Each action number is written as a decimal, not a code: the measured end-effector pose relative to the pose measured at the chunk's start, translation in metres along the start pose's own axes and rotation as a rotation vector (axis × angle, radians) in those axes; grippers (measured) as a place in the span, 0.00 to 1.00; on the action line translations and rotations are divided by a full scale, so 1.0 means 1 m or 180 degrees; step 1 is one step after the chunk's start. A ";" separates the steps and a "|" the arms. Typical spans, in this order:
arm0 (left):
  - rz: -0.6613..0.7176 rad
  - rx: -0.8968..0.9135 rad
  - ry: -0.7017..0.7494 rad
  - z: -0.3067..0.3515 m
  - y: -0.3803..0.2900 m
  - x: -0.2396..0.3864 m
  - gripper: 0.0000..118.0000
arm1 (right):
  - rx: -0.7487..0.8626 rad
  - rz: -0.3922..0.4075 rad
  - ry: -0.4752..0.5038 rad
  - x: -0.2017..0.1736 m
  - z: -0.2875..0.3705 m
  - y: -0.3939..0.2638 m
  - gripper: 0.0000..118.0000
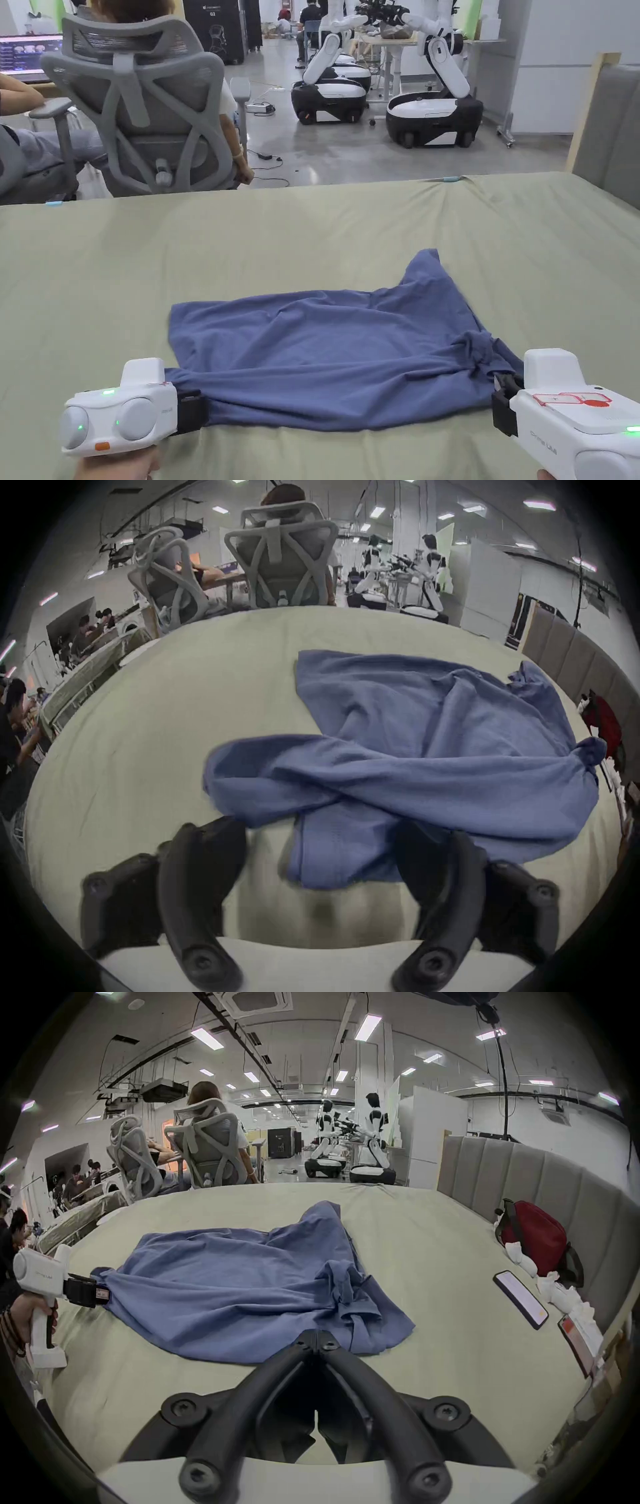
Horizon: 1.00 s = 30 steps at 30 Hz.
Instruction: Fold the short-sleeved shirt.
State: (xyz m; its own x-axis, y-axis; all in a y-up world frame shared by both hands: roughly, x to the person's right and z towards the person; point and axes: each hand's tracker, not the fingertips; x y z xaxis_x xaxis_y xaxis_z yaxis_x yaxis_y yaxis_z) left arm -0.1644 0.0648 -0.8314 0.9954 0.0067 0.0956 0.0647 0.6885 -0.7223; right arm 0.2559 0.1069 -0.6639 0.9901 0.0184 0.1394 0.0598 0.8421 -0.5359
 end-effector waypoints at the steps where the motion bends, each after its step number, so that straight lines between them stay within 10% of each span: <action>1: -0.0004 0.0019 0.0007 0.001 -0.001 0.003 0.66 | -0.0022 0.0007 -0.0018 0.001 0.000 0.001 0.00; 5: -0.0145 0.0139 0.0161 0.016 -0.001 0.015 0.09 | -0.0072 0.0020 -0.0037 0.005 -0.004 0.003 0.00; 9: -0.0106 0.0118 0.0049 0.023 0.002 0.010 0.08 | -0.0092 0.0028 -0.0072 0.016 -0.017 0.012 0.04; 10: -0.0069 0.0146 0.0030 0.026 0.002 0.009 0.08 | -0.0111 0.0042 -0.0085 0.022 -0.025 0.015 0.21; 12: -0.0056 0.0174 0.0018 0.031 0.002 0.009 0.08 | -0.0193 0.0066 -0.0112 0.029 -0.041 0.020 0.86; 13: -0.0066 0.0188 0.0017 0.032 0.002 0.010 0.08 | -0.0303 0.0056 -0.0128 0.033 -0.053 0.021 0.96; 22: -0.0050 0.0197 0.0011 0.031 0.003 0.010 0.08 | -0.0819 0.0067 -0.0172 0.044 -0.111 0.015 0.79; 25: -0.0066 0.0194 0.0019 0.030 0.002 0.012 0.08 | -0.0808 -0.0051 -0.0019 0.040 -0.107 0.015 0.56; 27: -0.0109 0.0211 0.0042 0.032 0.001 0.014 0.08 | -0.0758 0.0029 0.0011 0.034 -0.101 0.015 0.24; 30: -0.0153 0.0245 0.0062 0.032 0.000 0.013 0.07 | -0.0736 0.0104 -0.0031 0.026 -0.102 0.013 0.17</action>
State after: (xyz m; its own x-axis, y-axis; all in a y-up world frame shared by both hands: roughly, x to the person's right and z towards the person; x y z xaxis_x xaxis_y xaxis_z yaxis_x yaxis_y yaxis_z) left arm -0.1535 0.0882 -0.8081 0.9925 -0.0412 0.1150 0.1076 0.7413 -0.6625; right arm 0.2950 0.0633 -0.7517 0.9908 0.0496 0.1263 0.0565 0.6951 -0.7167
